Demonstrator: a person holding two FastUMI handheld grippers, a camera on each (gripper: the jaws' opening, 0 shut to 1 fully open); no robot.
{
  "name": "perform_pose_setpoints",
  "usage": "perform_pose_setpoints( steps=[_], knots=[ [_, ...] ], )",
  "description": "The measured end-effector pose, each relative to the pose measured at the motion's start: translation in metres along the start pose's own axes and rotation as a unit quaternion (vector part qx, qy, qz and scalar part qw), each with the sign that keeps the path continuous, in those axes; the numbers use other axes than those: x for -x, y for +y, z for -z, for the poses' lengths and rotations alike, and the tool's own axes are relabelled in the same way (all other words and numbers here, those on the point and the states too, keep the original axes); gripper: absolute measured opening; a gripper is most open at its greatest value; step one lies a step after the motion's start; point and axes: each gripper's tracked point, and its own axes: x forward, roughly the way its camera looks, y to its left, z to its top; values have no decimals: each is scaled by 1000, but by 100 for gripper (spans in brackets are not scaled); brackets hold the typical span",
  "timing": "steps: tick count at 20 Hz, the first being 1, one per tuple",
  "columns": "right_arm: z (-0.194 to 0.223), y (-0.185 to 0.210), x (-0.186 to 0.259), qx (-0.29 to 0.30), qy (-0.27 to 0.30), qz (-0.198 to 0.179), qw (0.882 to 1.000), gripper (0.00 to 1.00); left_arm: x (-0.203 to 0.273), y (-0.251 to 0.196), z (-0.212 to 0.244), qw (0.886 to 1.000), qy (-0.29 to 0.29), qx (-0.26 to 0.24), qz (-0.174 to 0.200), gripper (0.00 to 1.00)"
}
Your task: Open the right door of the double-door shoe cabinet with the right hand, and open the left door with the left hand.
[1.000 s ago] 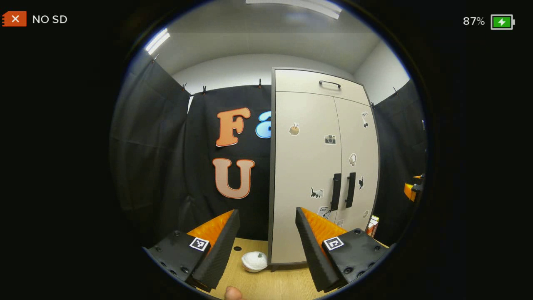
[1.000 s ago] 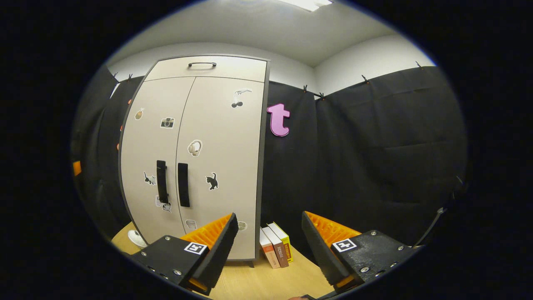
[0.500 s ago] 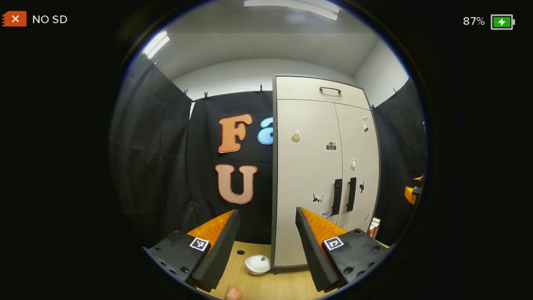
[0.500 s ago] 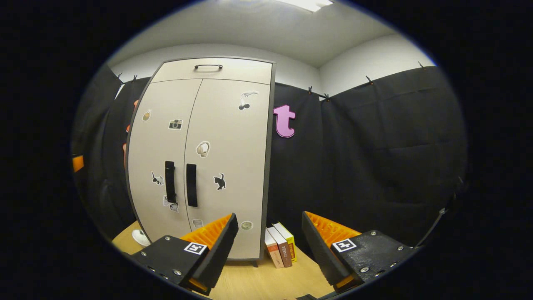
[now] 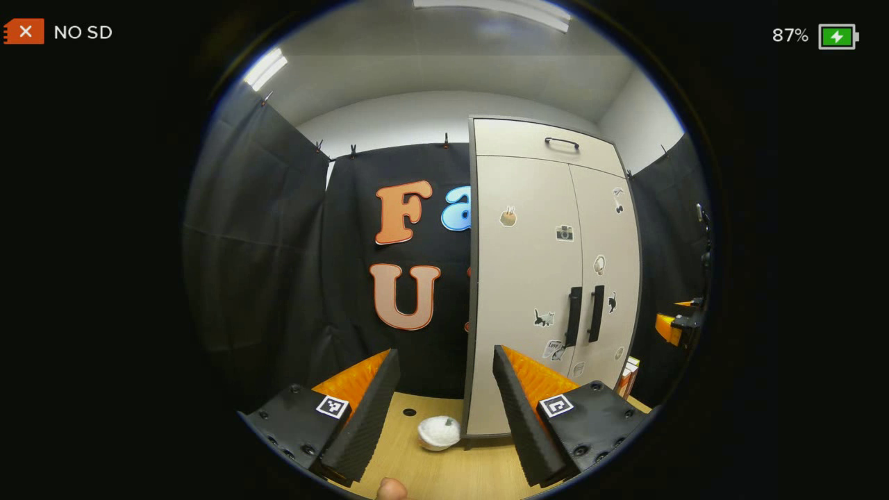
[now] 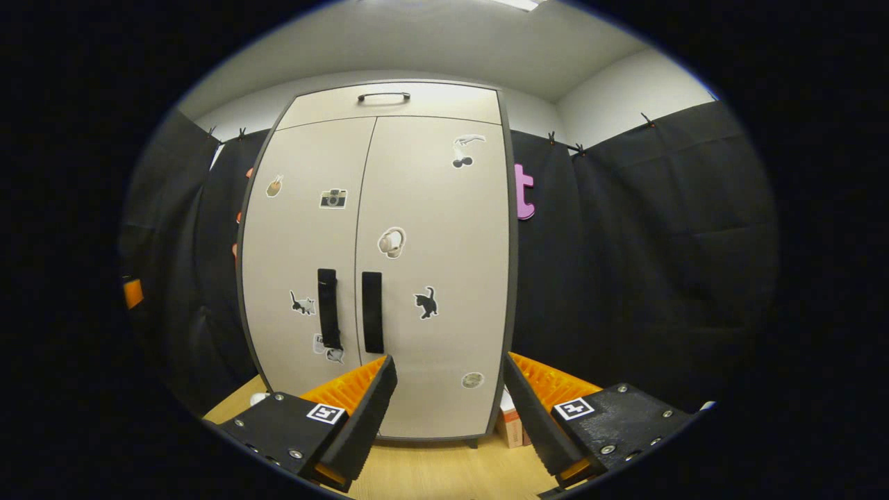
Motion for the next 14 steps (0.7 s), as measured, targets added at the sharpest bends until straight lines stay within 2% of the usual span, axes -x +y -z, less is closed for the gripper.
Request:
perform_pose_setpoints(
  steps=[8,14],
  knots=[
    [-1,58,-66,-24,3,-35,999,94,11,38,7,999,3,-5,-41,81],
    [5,81,-119,-14,11,-36,999,94,14,60,11,998,9,-10,-61,81]
  ],
)
